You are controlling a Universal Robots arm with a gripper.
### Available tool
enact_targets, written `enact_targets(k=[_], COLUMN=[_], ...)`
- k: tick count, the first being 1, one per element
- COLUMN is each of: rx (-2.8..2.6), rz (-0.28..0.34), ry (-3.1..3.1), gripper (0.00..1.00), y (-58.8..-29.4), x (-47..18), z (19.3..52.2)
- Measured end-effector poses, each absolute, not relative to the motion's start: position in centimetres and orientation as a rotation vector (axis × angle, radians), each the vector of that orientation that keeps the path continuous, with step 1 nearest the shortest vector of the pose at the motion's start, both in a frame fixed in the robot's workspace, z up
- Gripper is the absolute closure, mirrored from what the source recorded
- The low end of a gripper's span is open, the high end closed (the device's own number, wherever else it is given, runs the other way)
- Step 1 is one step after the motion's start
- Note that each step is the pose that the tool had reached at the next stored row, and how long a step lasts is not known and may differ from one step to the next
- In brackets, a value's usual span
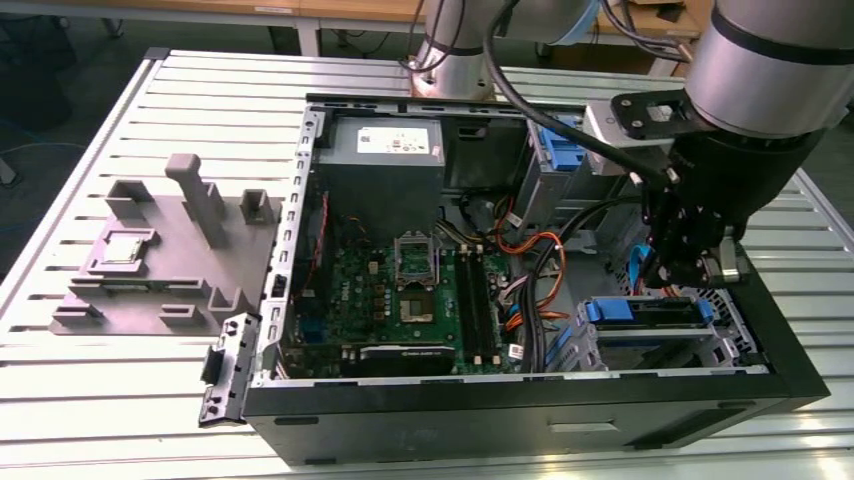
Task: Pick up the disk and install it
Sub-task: 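Insert the second disk wire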
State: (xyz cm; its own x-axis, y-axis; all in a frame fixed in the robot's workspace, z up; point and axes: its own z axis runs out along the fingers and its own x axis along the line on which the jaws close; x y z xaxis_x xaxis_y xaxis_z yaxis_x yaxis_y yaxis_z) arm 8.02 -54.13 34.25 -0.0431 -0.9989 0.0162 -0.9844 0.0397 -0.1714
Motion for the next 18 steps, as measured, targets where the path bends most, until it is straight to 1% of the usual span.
enact_targets(k=[18], rx=[-2.089], rz=[-0.201], ry=[2.179], gripper=[0.84], y=[-54.84], x=[7.88], z=[34.21])
